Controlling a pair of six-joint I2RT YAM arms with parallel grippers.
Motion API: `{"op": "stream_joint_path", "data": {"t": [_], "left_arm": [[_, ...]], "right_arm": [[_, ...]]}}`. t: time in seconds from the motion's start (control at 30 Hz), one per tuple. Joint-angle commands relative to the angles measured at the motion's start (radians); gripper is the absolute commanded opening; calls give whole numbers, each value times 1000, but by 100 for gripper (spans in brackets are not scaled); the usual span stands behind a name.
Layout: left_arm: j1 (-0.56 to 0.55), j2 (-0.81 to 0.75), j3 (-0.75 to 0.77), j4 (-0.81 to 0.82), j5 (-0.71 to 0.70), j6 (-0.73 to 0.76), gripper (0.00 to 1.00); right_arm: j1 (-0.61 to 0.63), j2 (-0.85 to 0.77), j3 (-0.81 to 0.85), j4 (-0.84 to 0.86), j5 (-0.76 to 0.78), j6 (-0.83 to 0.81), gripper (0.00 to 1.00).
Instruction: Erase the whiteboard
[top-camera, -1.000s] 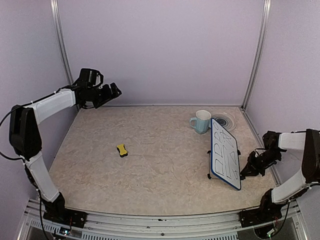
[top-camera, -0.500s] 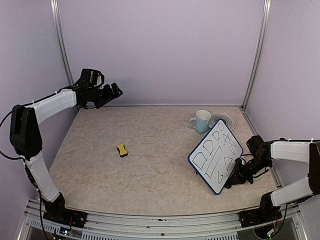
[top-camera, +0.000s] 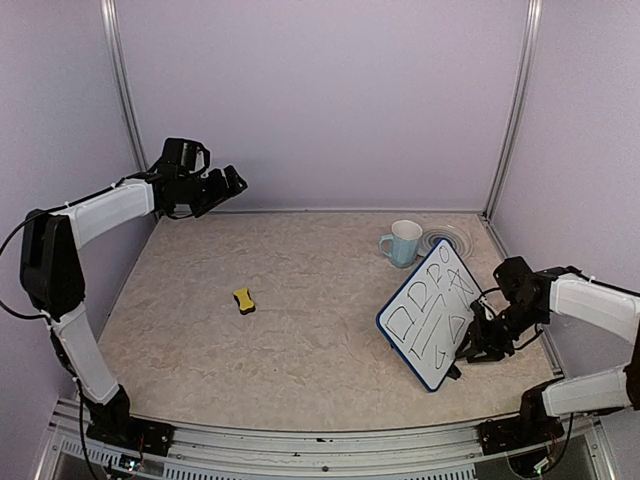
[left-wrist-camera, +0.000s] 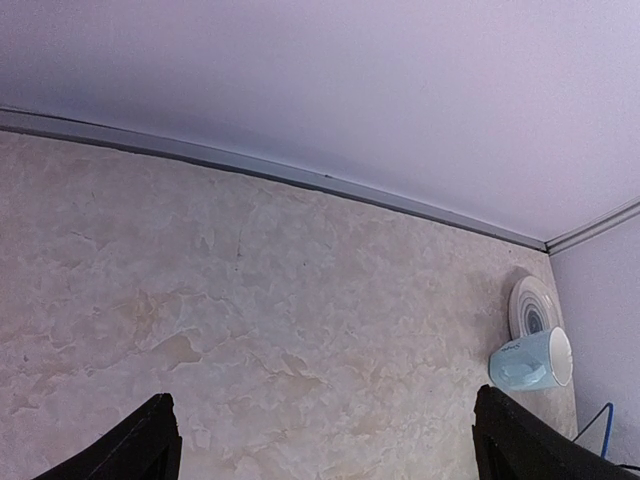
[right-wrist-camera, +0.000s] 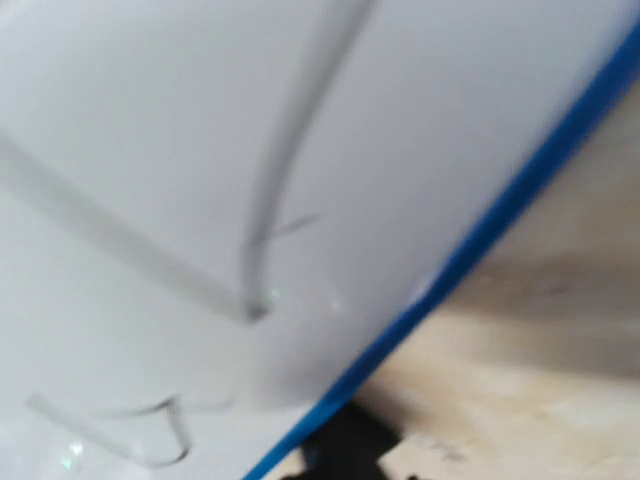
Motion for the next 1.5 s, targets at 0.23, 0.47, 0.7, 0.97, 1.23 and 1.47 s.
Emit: {"op": "stream_joint_path", "data": {"t": [0.23,0.47,0.7,0.97,1.23,1.47], "left_arm": [[-6,14,-8,63,31,-5,99],[-7,13,-2,68,34,3,99],[-7,14,1,67,27,15,99],[-5,11,-1,61,11,19,99],[-5,13,-2,56,2,16,99],[-5,2,-28,60,-6,10,99]], "right_arm": [[326,-40,35,-38,220,21,38],[349,-48,33,-19,345,62,45],[381,24,8,49,271,45,37],[428,60,4,134,188,74,29],[568,240,81,296,210,111,31],[682,435,222,395,264,83,40]]}}
